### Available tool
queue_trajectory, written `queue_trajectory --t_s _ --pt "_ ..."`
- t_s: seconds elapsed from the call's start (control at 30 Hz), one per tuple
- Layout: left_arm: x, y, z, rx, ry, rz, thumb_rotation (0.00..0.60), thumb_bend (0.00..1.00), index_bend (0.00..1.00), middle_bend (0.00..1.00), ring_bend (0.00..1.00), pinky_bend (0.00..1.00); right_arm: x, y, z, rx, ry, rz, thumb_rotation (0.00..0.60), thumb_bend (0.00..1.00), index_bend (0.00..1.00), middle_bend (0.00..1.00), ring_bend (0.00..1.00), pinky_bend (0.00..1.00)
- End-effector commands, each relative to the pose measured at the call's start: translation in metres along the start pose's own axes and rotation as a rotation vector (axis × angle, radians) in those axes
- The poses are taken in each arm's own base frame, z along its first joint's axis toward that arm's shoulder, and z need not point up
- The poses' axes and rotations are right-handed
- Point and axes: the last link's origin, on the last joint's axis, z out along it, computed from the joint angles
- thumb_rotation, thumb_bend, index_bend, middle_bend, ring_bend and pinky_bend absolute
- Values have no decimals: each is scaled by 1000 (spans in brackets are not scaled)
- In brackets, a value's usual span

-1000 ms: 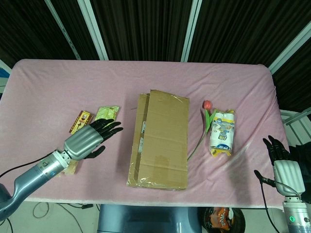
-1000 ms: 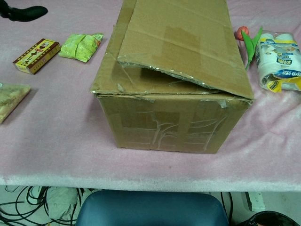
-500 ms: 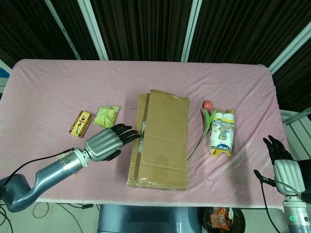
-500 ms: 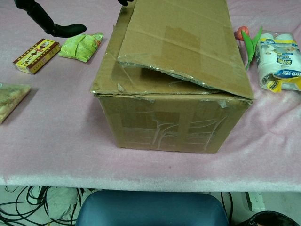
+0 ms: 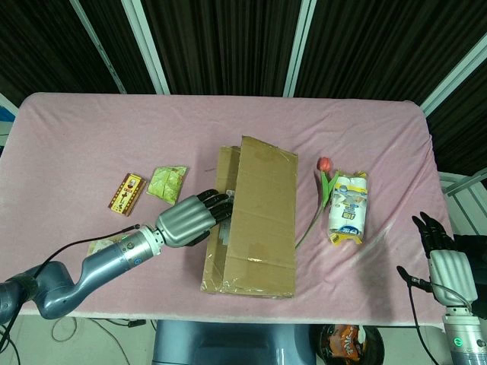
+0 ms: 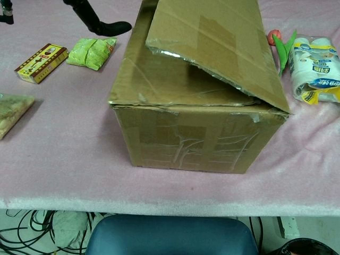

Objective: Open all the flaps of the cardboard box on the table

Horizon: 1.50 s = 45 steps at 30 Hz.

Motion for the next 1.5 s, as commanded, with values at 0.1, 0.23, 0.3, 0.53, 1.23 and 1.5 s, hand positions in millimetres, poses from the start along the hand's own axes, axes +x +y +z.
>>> queue_trajectory --t_s 0.1,0.23,0.3,0.53,1.23,1.5 --pt "16 4 13 -9 34 20 600 511 12 94 67 132 0 0 0 -3 -3 11 600 267 0 0 64 228" --pt "31 7 24 -13 60 45 600 511 8 103 67 135 0 0 1 -6 -5 24 600 268 0 0 64 228" --pt "38 9 29 -13 80 51 600 511 8 104 67 136 0 0 1 -7 -6 28 600 268 0 0 64 228" --pt "58 23 62 -37 132 97 600 511 7 97 67 135 -1 0 1 -12 -11 41 600 268 0 0 64 228" --pt "65 66 145 -64 133 96 600 311 0 26 30 100 1 3 2 -33 -13 65 600 268 0 0 64 228" --pt "75 36 106 -9 146 88 600 254 0 33 30 101 0 1 2 -28 -19 58 600 267 0 0 64 228"
